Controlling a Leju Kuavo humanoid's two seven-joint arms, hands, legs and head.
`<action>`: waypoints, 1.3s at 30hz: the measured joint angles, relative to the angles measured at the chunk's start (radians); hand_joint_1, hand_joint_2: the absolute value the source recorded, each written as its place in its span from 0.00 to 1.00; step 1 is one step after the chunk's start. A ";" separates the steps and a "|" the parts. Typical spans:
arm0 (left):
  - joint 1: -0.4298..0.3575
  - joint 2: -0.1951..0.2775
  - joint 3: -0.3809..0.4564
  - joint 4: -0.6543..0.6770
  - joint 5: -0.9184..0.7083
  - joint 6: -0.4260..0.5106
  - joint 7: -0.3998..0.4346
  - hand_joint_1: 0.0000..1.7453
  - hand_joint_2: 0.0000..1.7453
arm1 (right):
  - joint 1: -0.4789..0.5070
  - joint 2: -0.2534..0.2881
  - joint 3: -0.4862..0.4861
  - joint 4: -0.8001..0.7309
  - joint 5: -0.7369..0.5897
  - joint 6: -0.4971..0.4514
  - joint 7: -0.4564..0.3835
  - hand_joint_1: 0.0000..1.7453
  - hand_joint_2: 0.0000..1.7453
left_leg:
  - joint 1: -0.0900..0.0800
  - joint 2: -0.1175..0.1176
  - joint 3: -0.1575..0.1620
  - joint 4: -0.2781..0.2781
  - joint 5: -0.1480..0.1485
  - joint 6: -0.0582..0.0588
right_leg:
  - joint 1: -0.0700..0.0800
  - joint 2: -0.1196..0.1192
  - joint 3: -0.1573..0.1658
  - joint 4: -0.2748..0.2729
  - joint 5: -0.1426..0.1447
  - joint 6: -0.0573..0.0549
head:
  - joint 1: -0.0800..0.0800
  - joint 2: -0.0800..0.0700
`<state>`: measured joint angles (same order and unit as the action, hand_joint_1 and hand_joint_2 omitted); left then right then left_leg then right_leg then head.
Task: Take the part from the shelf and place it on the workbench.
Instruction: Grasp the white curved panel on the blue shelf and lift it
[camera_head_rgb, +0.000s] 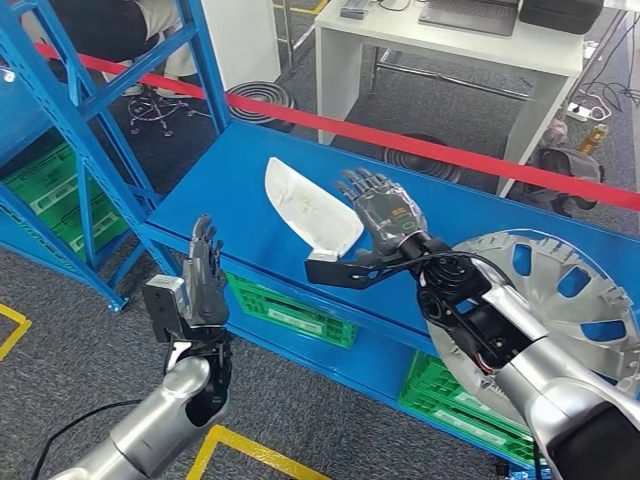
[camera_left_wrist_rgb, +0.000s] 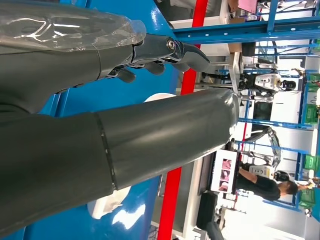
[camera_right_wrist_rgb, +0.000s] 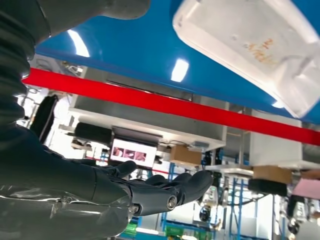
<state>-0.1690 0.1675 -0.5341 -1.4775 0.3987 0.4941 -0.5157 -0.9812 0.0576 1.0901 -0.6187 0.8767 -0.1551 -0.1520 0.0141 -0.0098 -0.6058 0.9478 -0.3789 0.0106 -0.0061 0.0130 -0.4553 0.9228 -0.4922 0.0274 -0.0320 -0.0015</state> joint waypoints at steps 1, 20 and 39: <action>0.000 0.000 0.000 0.000 0.002 0.000 0.000 0.00 0.00 | 0.001 0.003 -0.002 -0.004 -0.004 -0.002 -0.004 0.00 1.00 | 0.000 0.000 0.000 0.000 0.000 0.000 | 0.000 0.000 0.000 0.000 0.000 0.000 | 0.000 0.000; -0.012 -0.003 0.000 0.005 0.043 -0.003 -0.002 0.00 0.00 | 0.032 0.032 -0.011 -0.033 -0.045 -0.017 -0.015 0.00 1.00 | 0.000 0.000 0.000 0.000 0.000 0.000 | 0.000 0.000 0.000 0.000 0.000 0.000 | 0.001 0.000; -0.038 -0.014 0.000 0.043 0.067 -0.024 -0.010 0.00 0.00 | 0.037 0.031 -0.020 -0.033 -0.052 -0.012 0.006 0.00 1.00 | -0.005 0.000 -0.002 0.006 -0.004 0.004 | -0.005 0.001 -0.001 -0.001 0.000 0.002 | 0.000 0.000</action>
<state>-0.2074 0.1536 -0.5344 -1.4342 0.4657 0.4697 -0.5261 -0.9438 0.0889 1.0700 -0.6517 0.8248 -0.1669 -0.1458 0.0096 -0.0095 -0.6074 0.9542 -0.3824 0.0148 -0.0110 0.0139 -0.4558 0.9213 -0.4923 0.0292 -0.0316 -0.0015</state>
